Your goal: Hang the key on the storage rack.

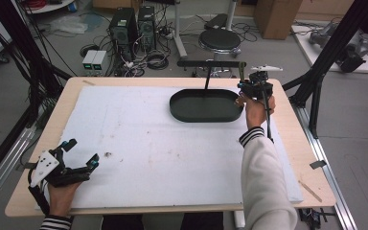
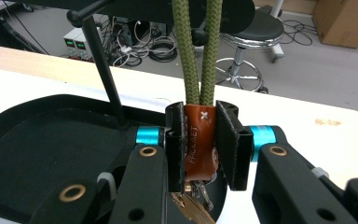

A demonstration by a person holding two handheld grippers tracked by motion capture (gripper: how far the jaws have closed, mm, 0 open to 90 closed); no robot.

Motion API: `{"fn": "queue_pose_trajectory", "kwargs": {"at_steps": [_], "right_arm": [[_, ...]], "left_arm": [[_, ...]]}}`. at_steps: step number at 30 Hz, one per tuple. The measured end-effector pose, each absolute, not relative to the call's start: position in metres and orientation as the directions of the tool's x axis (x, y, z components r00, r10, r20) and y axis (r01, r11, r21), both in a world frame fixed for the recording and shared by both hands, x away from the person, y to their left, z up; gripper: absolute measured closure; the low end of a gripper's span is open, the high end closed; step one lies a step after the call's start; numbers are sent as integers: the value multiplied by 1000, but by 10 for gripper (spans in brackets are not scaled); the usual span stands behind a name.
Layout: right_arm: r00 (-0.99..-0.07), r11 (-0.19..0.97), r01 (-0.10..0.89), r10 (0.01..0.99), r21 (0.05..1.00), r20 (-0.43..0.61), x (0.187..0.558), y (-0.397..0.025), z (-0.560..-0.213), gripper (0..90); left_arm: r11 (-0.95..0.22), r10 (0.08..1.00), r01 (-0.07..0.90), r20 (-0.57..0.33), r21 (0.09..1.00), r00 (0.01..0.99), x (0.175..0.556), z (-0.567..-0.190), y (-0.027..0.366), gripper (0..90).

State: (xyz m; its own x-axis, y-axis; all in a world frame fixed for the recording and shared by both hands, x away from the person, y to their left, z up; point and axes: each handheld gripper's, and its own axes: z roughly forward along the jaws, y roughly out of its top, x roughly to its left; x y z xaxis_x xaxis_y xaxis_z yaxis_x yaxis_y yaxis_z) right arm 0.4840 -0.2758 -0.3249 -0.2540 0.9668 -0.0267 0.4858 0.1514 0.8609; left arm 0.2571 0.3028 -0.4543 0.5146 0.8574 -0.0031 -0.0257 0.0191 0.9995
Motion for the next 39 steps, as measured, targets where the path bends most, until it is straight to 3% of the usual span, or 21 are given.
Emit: {"fn": "queue_pose_trajectory", "kwargs": {"at_steps": [39], "right_arm": [[-238,98,515,971,852,32,504,-272,-348,735]], "left_arm": [[19,858,-27,-3,999,514,257,-454,303,17]]}}
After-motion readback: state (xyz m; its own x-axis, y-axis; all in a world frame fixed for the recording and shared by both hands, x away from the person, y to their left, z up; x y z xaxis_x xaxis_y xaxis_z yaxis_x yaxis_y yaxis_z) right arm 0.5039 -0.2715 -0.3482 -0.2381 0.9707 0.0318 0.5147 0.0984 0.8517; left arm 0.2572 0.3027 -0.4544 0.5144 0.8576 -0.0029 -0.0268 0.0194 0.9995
